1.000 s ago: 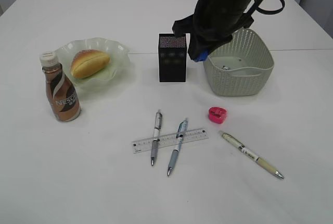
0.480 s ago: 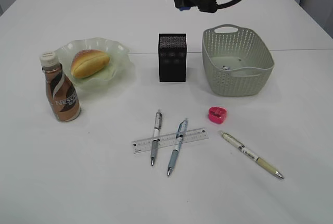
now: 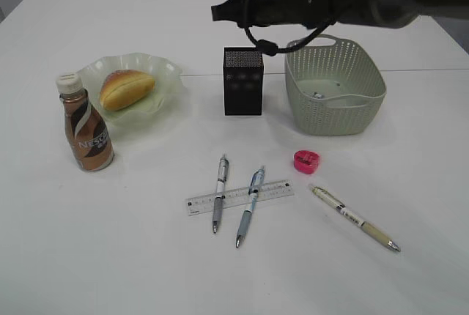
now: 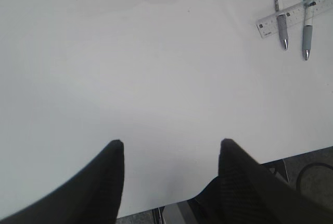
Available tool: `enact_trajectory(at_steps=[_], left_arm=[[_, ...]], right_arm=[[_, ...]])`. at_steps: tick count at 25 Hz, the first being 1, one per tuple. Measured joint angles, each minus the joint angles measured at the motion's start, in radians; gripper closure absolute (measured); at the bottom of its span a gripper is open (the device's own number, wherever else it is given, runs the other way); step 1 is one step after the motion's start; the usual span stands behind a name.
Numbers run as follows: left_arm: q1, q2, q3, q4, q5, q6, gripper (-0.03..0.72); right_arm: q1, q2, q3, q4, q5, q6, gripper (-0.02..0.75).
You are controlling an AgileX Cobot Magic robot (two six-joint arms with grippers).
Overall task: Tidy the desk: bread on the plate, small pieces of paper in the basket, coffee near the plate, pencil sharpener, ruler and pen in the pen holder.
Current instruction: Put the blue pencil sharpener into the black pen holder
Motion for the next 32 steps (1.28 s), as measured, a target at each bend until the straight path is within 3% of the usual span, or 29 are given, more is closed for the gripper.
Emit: enact_trajectory(at_steps=[14, 32], left_arm=[[0.0, 0.0, 0.0, 0.002, 0.002, 0.0, 0.275], [0.0, 0.0, 0.0, 0.002, 0.002, 0.0, 0.286]], right_arm=[[-0.016, 0.111, 0.0, -0.003, -0.153, -0.004, 0.549], [-0.023, 0.147, 0.0, -0.01, -0.194, -0.037, 0.533]])
